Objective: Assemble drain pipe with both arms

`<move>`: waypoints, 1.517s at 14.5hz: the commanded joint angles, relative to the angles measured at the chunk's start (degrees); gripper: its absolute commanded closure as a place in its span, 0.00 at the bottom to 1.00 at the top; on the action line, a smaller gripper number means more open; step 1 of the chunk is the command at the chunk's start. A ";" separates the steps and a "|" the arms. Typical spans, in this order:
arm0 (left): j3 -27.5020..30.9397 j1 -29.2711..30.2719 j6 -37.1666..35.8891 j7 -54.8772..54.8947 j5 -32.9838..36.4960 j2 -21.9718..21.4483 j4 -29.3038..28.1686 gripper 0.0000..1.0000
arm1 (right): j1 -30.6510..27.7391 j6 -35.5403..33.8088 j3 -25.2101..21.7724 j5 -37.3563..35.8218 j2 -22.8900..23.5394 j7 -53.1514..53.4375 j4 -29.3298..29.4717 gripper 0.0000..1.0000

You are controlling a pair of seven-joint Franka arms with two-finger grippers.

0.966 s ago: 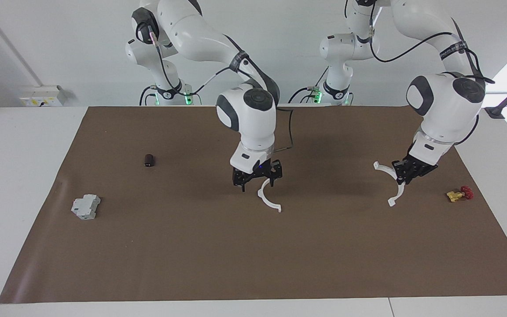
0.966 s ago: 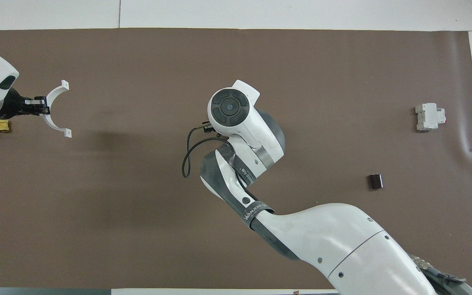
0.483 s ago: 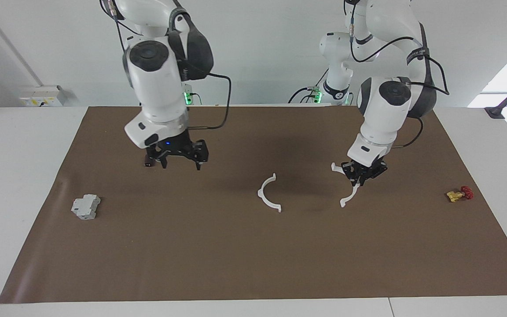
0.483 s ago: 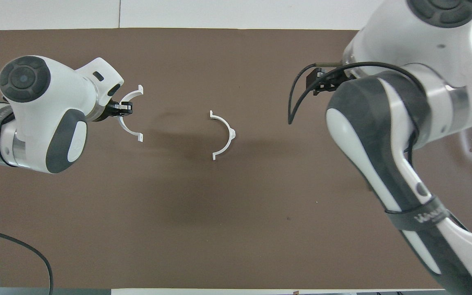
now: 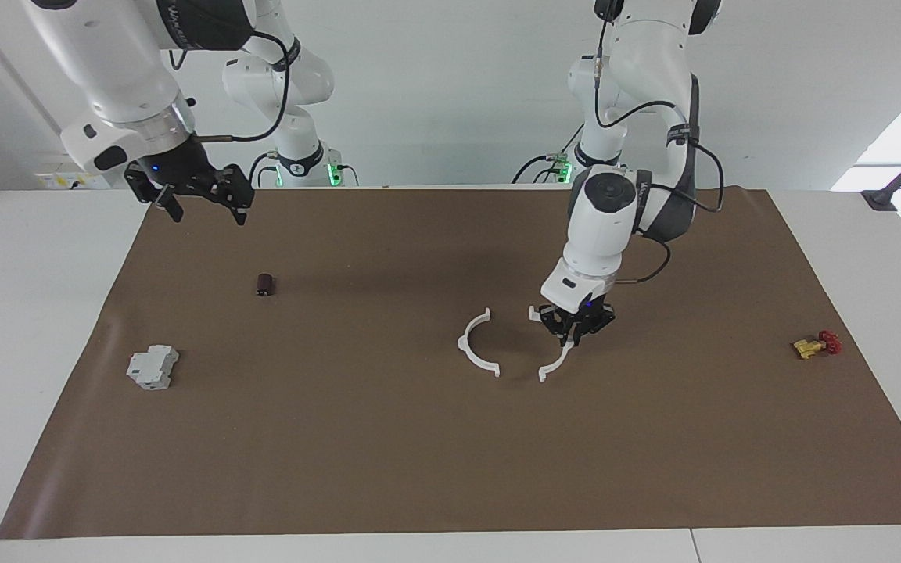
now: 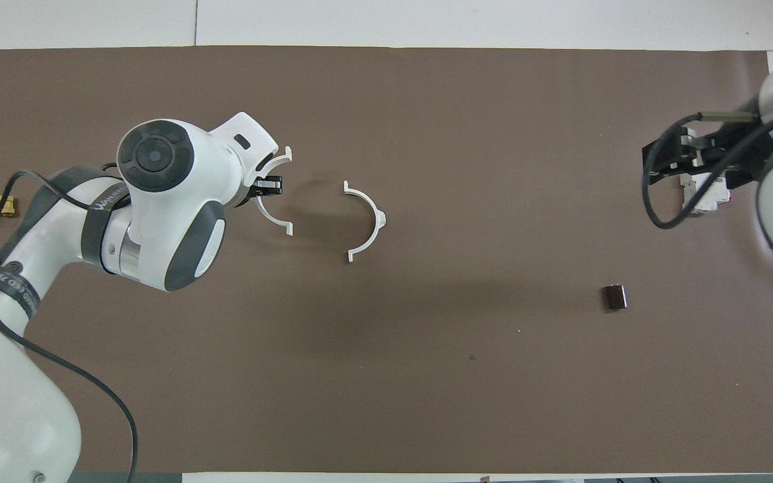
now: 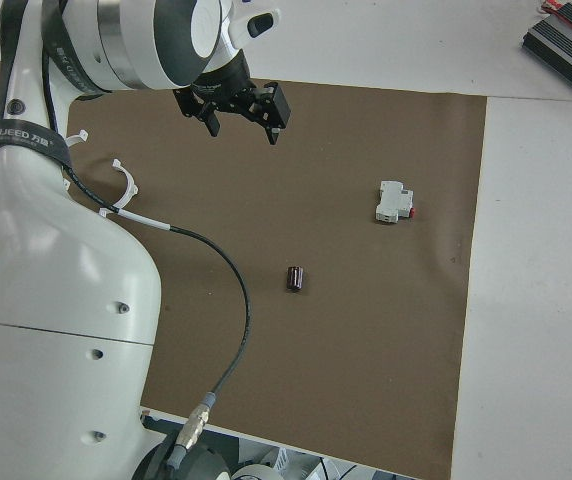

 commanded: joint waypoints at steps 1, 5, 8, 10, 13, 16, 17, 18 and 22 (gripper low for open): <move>0.83 -1.60 3.09 -2.06 1.08 1.67 -0.95 1.00 | 0.51 2.40 -0.80 0.37 -3.66 -2.98 -6.95 0.00; 0.74 -2.65 3.18 -2.15 1.08 1.67 -1.39 1.00 | 3.15 6.01 -2.21 0.37 -5.25 -2.98 -9.87 0.00; 0.92 -5.02 3.18 -3.02 1.08 1.15 -3.14 1.00 | 2.71 5.58 -2.21 0.37 -5.77 -3.51 -10.39 0.00; 0.92 -5.38 3.09 -4.17 1.08 0.97 -3.50 1.00 | 2.36 6.62 -2.12 0.37 -6.13 -3.42 -11.53 0.00; 0.92 -6.43 2.57 -5.14 1.08 0.79 -3.94 1.00 | 1.30 8.03 -2.29 0.89 -5.08 -3.24 -10.92 0.00; 0.92 -6.87 2.65 -5.84 1.08 0.79 -4.03 1.00 | 1.22 7.50 -2.30 0.72 -4.90 -3.42 -10.74 0.00; 0.92 -6.87 2.92 -5.84 1.08 0.79 -4.03 1.00 | 1.30 7.76 -2.30 0.46 -4.81 -3.33 -10.57 0.00; 0.92 -6.70 3.18 -5.84 1.08 0.88 -3.94 1.00 | 1.30 8.03 -2.30 0.54 -4.81 -3.16 -10.48 0.00; 0.92 -6.08 3.97 -5.76 1.08 0.97 -3.76 1.00 | 1.39 8.38 -2.30 0.54 -4.72 -3.07 -10.39 0.00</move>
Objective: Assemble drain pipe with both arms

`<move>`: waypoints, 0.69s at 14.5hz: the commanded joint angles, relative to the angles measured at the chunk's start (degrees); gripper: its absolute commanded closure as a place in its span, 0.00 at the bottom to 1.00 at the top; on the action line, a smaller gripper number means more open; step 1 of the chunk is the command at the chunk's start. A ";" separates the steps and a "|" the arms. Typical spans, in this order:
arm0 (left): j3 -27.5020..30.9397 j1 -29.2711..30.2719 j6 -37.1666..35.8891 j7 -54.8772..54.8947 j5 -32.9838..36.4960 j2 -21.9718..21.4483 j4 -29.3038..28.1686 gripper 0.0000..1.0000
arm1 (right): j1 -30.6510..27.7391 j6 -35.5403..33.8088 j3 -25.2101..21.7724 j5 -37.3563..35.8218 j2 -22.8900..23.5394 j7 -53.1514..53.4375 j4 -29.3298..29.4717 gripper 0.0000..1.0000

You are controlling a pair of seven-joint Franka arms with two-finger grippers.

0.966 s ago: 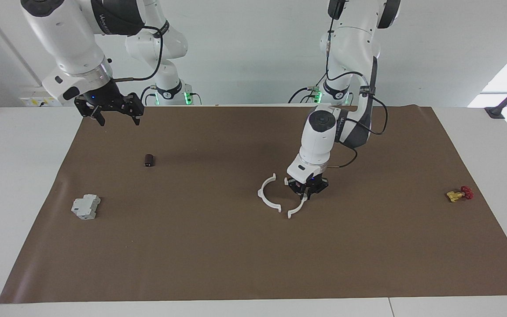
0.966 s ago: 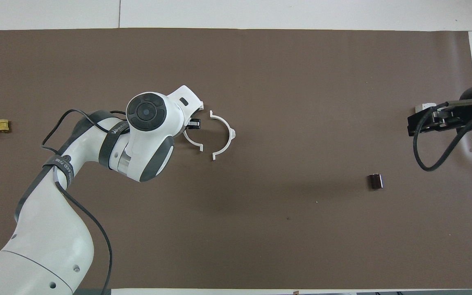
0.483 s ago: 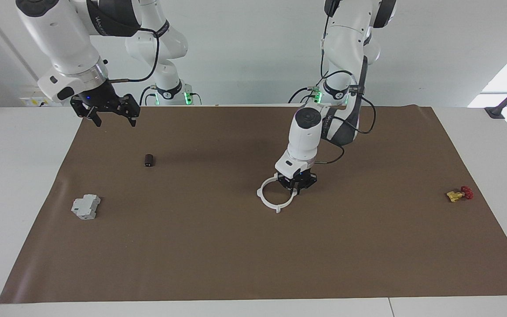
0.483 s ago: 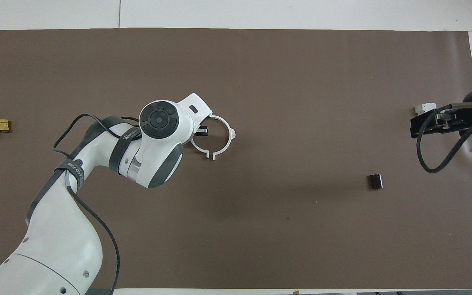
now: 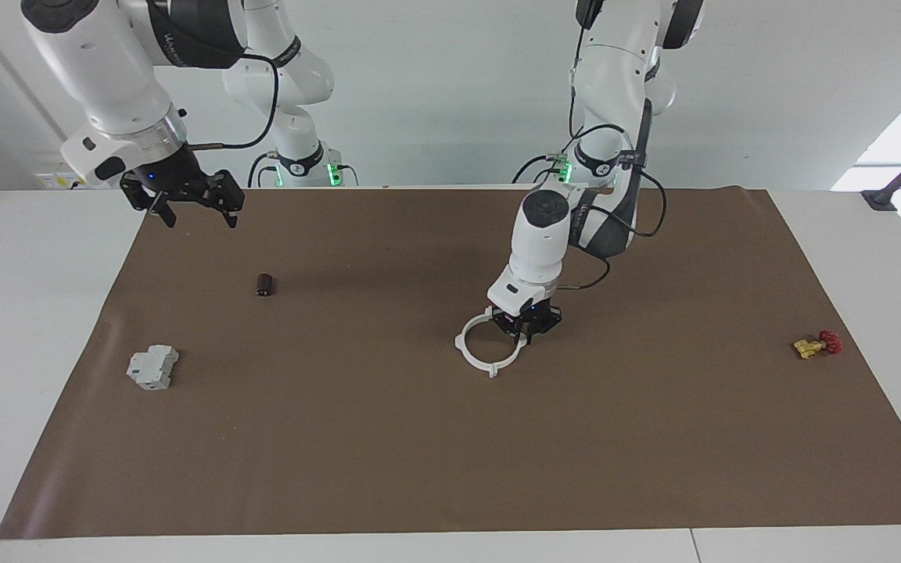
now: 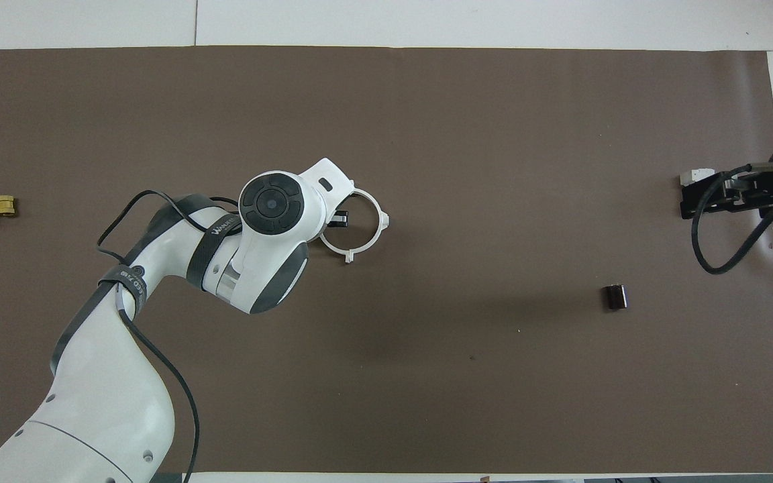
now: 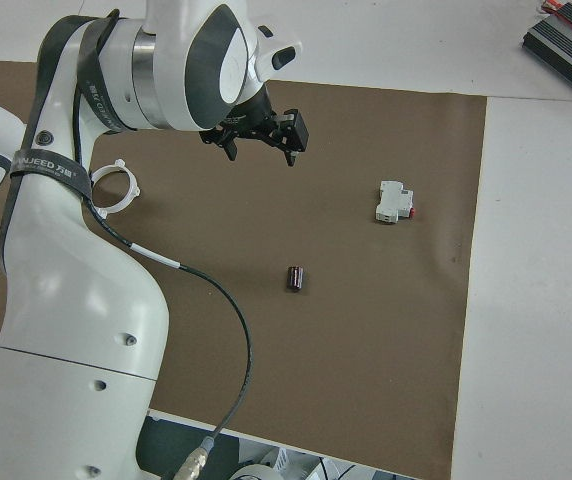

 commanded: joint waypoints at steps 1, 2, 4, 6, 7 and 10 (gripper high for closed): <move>0.68 -0.23 2.12 -1.00 1.01 -1.33 -1.91 1.00 | -0.53 1.05 0.16 0.54 -0.47 -0.93 -0.79 0.00; 0.68 -0.14 2.30 -1.00 1.01 -1.33 -1.91 1.00 | -0.53 1.13 0.16 0.54 -0.47 -0.93 -0.79 0.00; 0.68 -0.14 2.57 -1.00 1.01 -1.33 -1.91 1.00 | -0.70 1.13 0.16 0.54 -0.38 -1.02 -0.36 0.00; 0.68 -0.14 2.65 -0.83 1.01 -1.33 -2.00 1.00 | -0.79 1.22 0.16 0.54 -0.29 -1.10 -0.35 0.00; 0.68 -0.23 2.65 -0.83 1.01 -1.33 -2.00 1.00 | -0.79 1.48 0.16 0.54 -0.29 -1.10 -0.35 0.00; 0.68 -0.23 2.57 -0.74 1.01 -1.33 -2.09 1.00 | -0.97 1.75 0.16 0.63 -0.29 -1.10 -0.35 0.00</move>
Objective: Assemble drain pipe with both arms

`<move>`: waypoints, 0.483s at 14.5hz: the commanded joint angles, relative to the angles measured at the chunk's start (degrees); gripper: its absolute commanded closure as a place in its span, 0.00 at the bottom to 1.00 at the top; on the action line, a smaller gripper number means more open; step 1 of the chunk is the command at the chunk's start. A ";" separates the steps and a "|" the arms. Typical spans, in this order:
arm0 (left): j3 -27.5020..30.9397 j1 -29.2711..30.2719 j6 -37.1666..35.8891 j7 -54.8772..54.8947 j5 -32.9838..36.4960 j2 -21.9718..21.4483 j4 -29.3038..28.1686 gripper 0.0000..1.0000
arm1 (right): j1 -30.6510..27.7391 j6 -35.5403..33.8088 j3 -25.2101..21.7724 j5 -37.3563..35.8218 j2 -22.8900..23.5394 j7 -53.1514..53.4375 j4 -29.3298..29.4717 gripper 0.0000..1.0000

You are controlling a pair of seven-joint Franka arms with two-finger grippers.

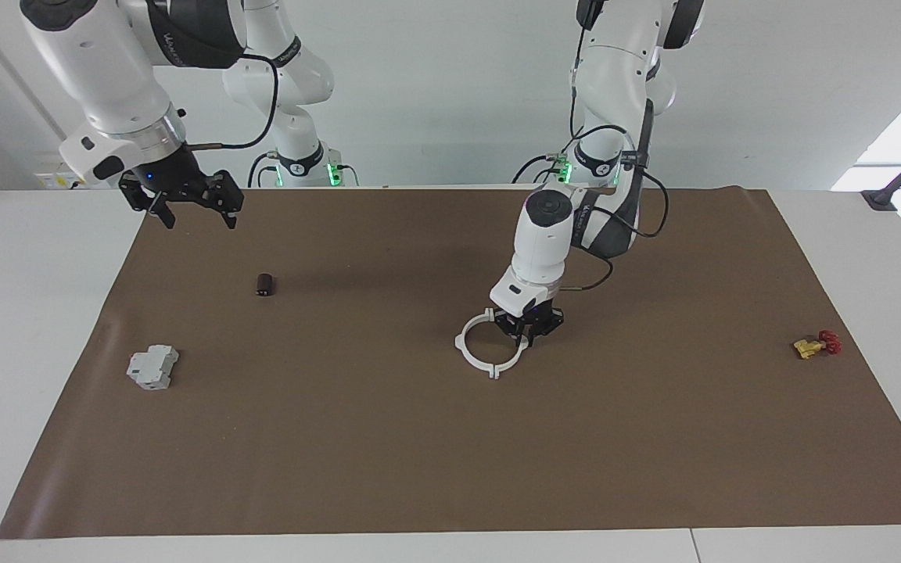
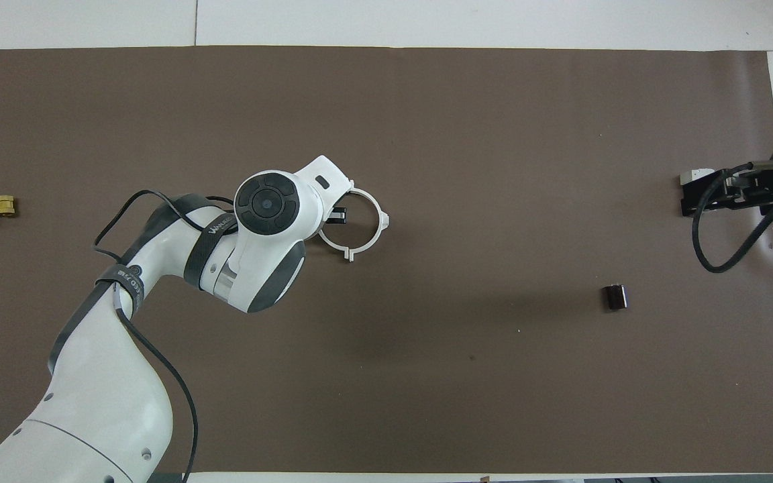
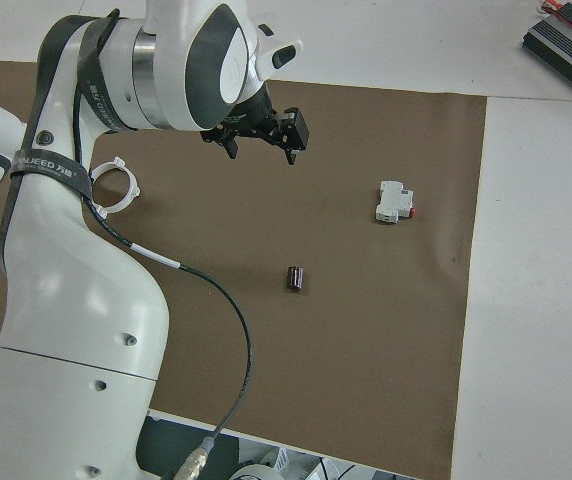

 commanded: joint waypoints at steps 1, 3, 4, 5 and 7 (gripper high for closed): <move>0.34 -0.30 1.31 -0.73 1.01 -1.33 -1.82 1.00 | -0.94 1.14 0.20 0.63 -0.29 -1.10 -0.37 0.00; 0.34 -0.39 1.31 -0.65 1.01 -1.33 -1.82 1.00 | -0.94 1.32 0.20 0.72 -0.38 -1.10 -0.28 0.00; 0.34 -0.39 1.31 -0.65 1.10 -1.33 -1.91 1.00 | -0.94 1.40 0.20 0.72 -0.29 -0.93 -0.28 0.00; 0.34 -0.48 1.31 -0.65 1.10 -1.33 -1.91 1.00 | -0.94 1.41 0.20 0.72 -0.29 -0.93 -0.28 0.00; 0.34 -0.65 1.31 -0.65 1.10 -1.33 -1.91 1.00 | -0.94 1.41 0.20 0.72 -0.29 -0.84 -0.28 0.00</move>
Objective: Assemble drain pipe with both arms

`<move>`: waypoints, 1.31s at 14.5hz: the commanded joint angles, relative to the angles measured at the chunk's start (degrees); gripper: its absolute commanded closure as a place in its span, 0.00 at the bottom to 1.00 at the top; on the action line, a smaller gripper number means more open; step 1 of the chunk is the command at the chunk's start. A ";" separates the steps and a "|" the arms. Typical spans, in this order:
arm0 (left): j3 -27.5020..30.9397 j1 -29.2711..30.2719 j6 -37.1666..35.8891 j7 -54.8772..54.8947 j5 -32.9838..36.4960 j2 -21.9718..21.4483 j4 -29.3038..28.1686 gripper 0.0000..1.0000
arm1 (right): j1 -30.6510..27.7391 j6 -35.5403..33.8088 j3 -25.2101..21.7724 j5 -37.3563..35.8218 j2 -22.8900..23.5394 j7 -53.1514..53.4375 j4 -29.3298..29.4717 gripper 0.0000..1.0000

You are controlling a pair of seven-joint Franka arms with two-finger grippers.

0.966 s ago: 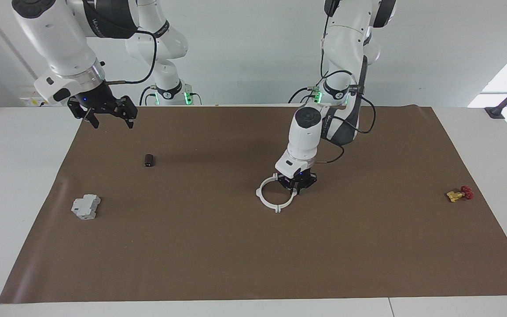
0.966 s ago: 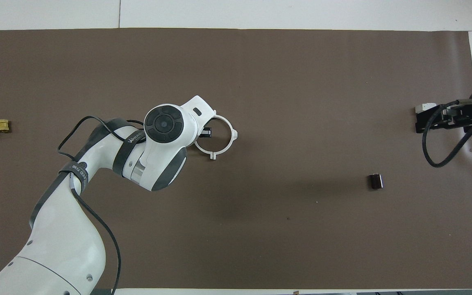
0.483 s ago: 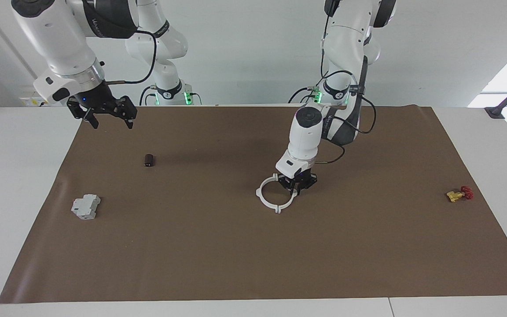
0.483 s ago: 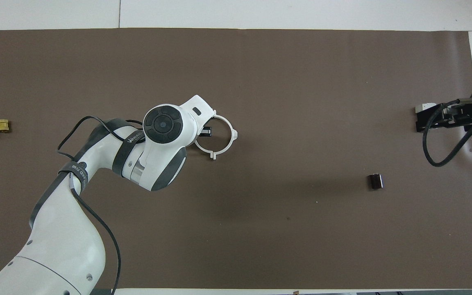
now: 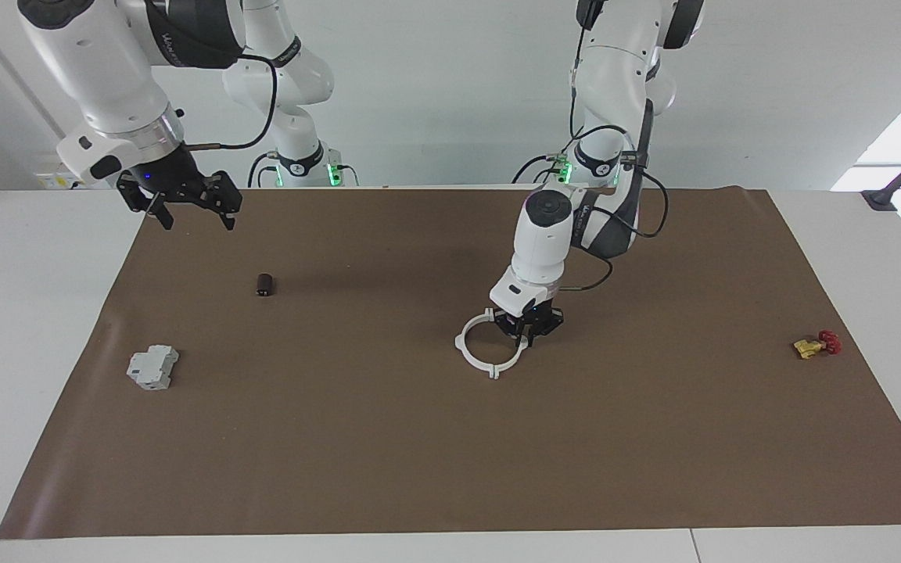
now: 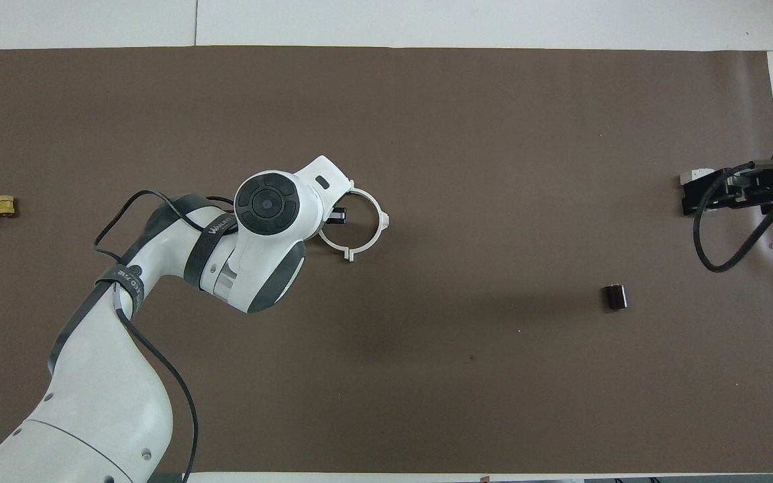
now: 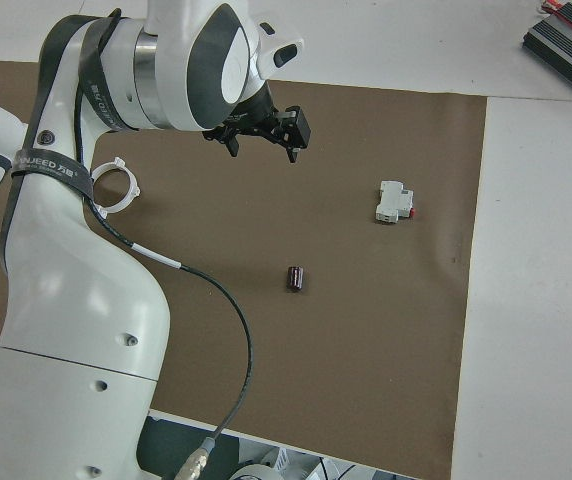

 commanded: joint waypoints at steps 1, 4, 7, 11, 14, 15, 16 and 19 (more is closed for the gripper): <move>0.38 -0.68 1.30 -0.65 1.06 -1.33 -1.86 1.00 | -0.83 0.85 0.23 0.72 -0.29 -0.84 -0.30 0.00; 0.38 -0.86 1.21 -0.47 0.97 -1.33 -1.86 1.00 | -0.83 0.94 0.23 0.72 -0.29 -0.75 -0.30 0.00; 0.29 -0.86 1.04 -0.21 1.06 -1.42 -1.86 1.00 | -0.56 2.08 0.23 0.81 -0.38 -0.75 -0.30 0.00; 0.21 -0.42 0.51 -0.47 0.97 -1.68 -1.77 0.86 | -0.91 2.25 0.23 0.81 -0.38 -0.93 -0.39 0.00; 0.21 0.11 0.51 -0.74 0.88 -3.34 -1.77 0.00 | -0.91 2.17 0.23 0.90 -0.38 -0.93 -0.39 0.00; 0.12 1.33 0.16 -0.65 0.88 -4.22 -1.69 0.00 | -0.91 2.17 0.23 0.90 -0.38 -0.93 -0.39 0.00; 0.12 1.95 -0.28 -0.39 0.88 -5.19 -1.68 0.00 | -0.91 2.08 0.23 0.90 -0.38 -0.93 -0.39 0.00; 0.21 4.58 -5.01 -0.03 0.88 -8.44 -1.77 0.00 | -0.91 1.03 -0.03 0.37 -0.55 -1.10 1.01 0.00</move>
